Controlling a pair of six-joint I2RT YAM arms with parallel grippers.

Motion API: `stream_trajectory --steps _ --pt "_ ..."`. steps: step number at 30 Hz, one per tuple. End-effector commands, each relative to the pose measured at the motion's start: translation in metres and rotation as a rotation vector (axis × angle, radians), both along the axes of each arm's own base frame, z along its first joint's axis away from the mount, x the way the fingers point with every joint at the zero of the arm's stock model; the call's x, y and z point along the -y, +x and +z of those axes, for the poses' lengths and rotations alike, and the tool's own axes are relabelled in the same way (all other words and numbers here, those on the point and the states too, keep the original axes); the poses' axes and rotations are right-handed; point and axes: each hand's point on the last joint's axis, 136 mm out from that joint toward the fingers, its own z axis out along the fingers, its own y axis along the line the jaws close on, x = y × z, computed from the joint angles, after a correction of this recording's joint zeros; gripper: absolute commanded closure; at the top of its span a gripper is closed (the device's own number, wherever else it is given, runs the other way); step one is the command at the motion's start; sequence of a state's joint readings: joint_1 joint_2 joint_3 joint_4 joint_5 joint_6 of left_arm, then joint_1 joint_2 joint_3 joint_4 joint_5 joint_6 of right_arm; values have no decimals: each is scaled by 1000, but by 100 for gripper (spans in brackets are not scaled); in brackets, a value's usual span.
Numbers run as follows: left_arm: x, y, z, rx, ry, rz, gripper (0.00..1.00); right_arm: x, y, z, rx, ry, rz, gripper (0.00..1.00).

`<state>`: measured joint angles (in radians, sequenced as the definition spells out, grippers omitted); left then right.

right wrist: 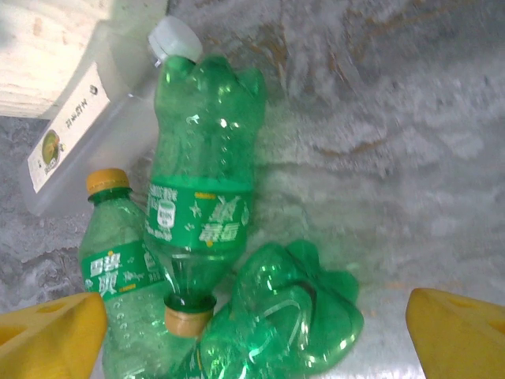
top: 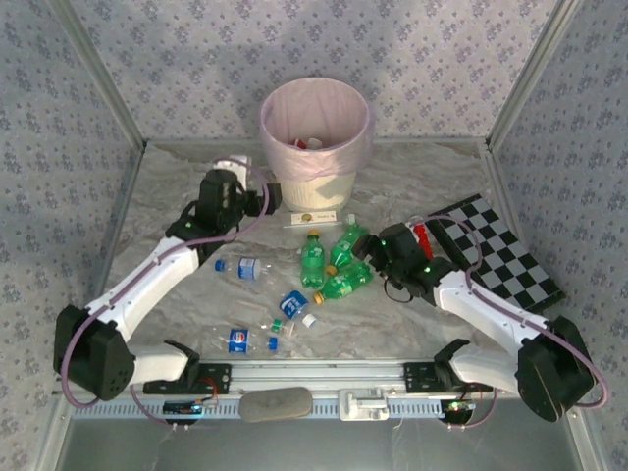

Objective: Put the plastic bottles in the bin

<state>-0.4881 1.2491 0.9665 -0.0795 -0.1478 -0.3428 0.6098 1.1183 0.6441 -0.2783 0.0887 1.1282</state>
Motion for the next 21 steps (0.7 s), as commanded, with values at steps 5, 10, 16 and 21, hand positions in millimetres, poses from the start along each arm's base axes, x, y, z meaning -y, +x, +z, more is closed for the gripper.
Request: stream_trajectory --steps 5,10,16,21 --pt "-24 -14 -24 -16 -93 131 0 4 -29 -22 -134 44 -136 1" --pt "-29 -19 -36 -32 -131 168 0 -19 -28 -33 -165 88 -126 1" --pt "-30 -21 -47 -58 -143 178 0 -42 -18 -45 -202 101 -93 1" --pt "-33 -25 -58 -83 -126 190 0 -53 -10 -56 -225 101 -83 1"
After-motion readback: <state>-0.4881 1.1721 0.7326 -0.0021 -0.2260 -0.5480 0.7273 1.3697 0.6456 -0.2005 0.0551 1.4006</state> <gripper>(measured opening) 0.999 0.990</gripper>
